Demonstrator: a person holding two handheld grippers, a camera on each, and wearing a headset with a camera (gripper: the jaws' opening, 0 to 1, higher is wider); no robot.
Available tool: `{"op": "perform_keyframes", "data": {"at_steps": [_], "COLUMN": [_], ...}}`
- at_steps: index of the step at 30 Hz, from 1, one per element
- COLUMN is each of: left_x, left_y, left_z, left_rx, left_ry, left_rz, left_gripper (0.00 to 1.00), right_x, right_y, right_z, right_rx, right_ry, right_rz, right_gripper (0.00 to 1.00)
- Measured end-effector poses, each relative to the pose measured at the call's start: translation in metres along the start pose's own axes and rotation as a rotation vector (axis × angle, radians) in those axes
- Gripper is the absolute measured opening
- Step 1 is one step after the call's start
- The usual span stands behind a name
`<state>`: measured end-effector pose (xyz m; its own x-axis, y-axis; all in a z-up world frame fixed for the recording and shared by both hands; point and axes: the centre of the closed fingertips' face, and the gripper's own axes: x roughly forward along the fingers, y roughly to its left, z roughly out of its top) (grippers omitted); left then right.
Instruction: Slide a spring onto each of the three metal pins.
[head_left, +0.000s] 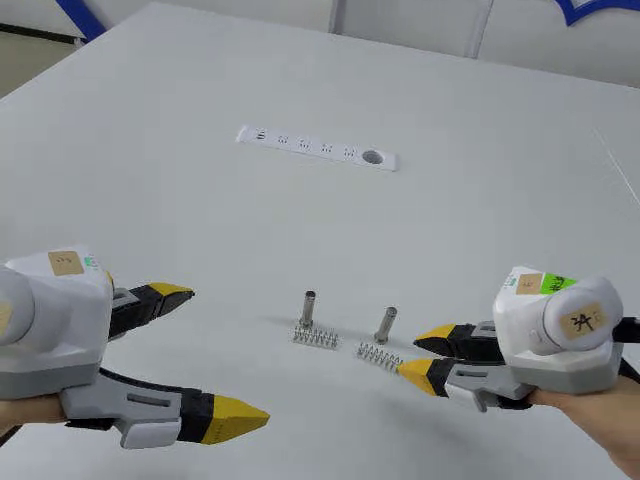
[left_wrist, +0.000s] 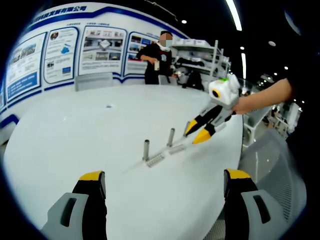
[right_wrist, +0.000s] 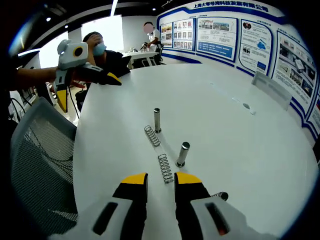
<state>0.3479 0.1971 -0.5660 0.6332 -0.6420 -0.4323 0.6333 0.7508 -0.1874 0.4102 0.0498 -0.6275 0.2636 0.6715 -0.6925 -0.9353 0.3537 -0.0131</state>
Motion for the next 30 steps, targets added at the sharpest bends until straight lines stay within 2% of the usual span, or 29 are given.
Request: {"op": "perform_keyframes", "data": {"at_steps": [2, 4, 14, 18, 21, 22, 27, 30], "left_x": [-0.002, -0.003, -0.003, -0.002, -0.002, -0.002, -0.002, 0.0], "left_y": [0.003, 0.006, 0.01, 0.01, 0.013, 0.013, 0.012, 0.01], "left_z": [0.004, 0.004, -0.007, -0.008, -0.008, -0.008, -0.006, -0.009], "left_rx": [-0.017, -0.019, -0.013, -0.014, -0.011, -0.012, -0.017, -0.013], "left_ry": [-0.018, -0.019, 0.029, 0.034, 0.042, 0.039, 0.035, 0.051], "left_rz": [0.006, 0.014, 0.023, 0.024, 0.029, 0.028, 0.023, 0.011], "left_gripper": [1.0, 1.0, 1.0, 0.99, 0.99, 0.99, 0.98, 0.97], "right_x": [0.007, 0.013, 0.027, 0.03, 0.033, 0.033, 0.031, 0.031], "right_y": [-0.001, -0.002, -0.011, -0.011, -0.01, -0.01, -0.008, -0.007], "right_z": [-0.007, -0.01, -0.016, -0.017, -0.022, -0.018, -0.018, -0.018], "right_rx": [-0.037, -0.036, 0.003, 0.023, 0.013, 0.023, 0.025, 0.018], "right_ry": [0.034, 0.043, 0.05, 0.045, 0.066, 0.045, 0.042, 0.053], "right_rz": [-0.009, -0.01, -0.013, 0.002, 0.006, 0.011, 0.014, 0.015], "right_gripper": [0.22, 0.22, 0.18, 0.18, 0.16, 0.15, 0.12, 0.11]}}
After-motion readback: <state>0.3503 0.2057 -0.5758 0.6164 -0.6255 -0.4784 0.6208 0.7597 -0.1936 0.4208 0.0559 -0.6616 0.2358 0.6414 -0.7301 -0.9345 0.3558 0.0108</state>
